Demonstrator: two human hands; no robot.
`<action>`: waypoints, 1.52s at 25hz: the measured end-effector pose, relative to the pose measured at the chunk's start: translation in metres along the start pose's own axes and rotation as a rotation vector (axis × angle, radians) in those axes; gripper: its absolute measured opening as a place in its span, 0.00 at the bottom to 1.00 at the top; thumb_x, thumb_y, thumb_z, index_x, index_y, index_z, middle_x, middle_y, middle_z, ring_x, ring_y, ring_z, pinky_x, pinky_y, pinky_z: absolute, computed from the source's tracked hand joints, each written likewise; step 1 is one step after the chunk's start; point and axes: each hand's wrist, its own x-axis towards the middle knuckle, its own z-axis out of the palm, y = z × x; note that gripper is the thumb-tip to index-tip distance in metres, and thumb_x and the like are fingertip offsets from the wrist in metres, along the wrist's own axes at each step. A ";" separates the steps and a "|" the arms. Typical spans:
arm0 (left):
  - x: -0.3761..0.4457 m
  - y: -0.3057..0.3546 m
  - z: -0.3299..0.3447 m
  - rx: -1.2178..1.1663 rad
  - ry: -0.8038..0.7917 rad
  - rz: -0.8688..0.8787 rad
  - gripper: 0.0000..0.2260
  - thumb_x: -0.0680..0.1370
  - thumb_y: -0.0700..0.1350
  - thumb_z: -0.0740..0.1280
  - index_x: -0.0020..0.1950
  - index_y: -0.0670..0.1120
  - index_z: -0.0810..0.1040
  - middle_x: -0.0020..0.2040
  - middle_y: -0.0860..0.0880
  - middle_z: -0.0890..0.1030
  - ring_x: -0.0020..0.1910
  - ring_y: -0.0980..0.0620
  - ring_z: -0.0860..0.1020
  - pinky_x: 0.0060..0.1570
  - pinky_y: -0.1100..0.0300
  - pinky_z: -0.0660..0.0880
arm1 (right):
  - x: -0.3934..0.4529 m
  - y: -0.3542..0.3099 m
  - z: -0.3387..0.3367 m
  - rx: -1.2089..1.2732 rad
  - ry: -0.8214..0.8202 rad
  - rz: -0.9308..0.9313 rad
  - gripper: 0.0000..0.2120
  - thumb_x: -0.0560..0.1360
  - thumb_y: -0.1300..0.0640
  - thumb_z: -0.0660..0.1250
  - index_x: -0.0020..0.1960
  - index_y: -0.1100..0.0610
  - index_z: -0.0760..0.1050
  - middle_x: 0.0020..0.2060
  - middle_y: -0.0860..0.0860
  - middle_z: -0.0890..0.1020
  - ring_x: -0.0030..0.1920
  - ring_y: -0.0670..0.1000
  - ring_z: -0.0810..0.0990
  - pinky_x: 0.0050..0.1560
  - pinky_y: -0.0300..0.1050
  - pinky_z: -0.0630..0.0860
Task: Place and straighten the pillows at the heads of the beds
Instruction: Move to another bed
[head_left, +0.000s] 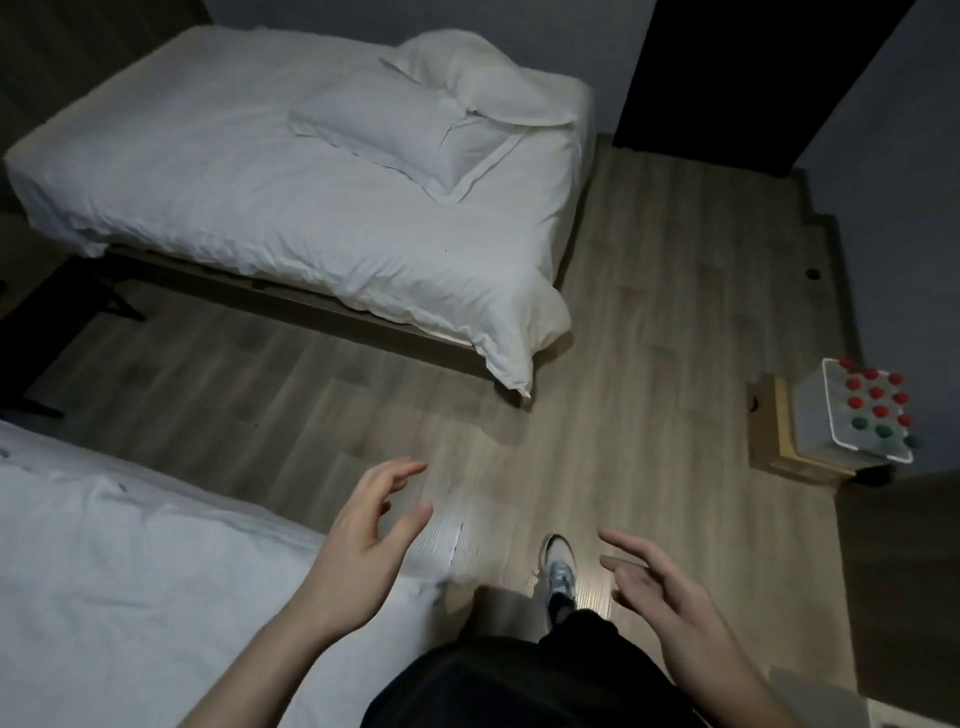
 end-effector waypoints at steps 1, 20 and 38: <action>0.013 -0.001 0.010 -0.002 0.006 -0.038 0.17 0.80 0.59 0.66 0.69 0.63 0.75 0.71 0.63 0.74 0.71 0.62 0.72 0.71 0.53 0.70 | 0.023 -0.010 -0.013 -0.008 -0.028 0.003 0.21 0.70 0.35 0.68 0.63 0.32 0.81 0.58 0.44 0.87 0.62 0.40 0.83 0.73 0.55 0.75; 0.362 0.064 -0.036 -0.074 0.231 -0.132 0.20 0.75 0.64 0.65 0.66 0.63 0.77 0.71 0.61 0.75 0.69 0.61 0.75 0.70 0.50 0.72 | 0.424 -0.228 -0.065 -0.113 -0.213 -0.056 0.14 0.80 0.52 0.70 0.61 0.38 0.84 0.59 0.43 0.87 0.64 0.42 0.82 0.68 0.50 0.78; 0.668 0.034 -0.226 -0.043 0.329 -0.213 0.15 0.80 0.57 0.68 0.65 0.56 0.79 0.67 0.60 0.78 0.68 0.59 0.76 0.65 0.57 0.74 | 0.765 -0.427 0.064 -0.138 -0.301 -0.079 0.13 0.85 0.55 0.66 0.64 0.40 0.82 0.63 0.40 0.84 0.65 0.42 0.81 0.69 0.58 0.77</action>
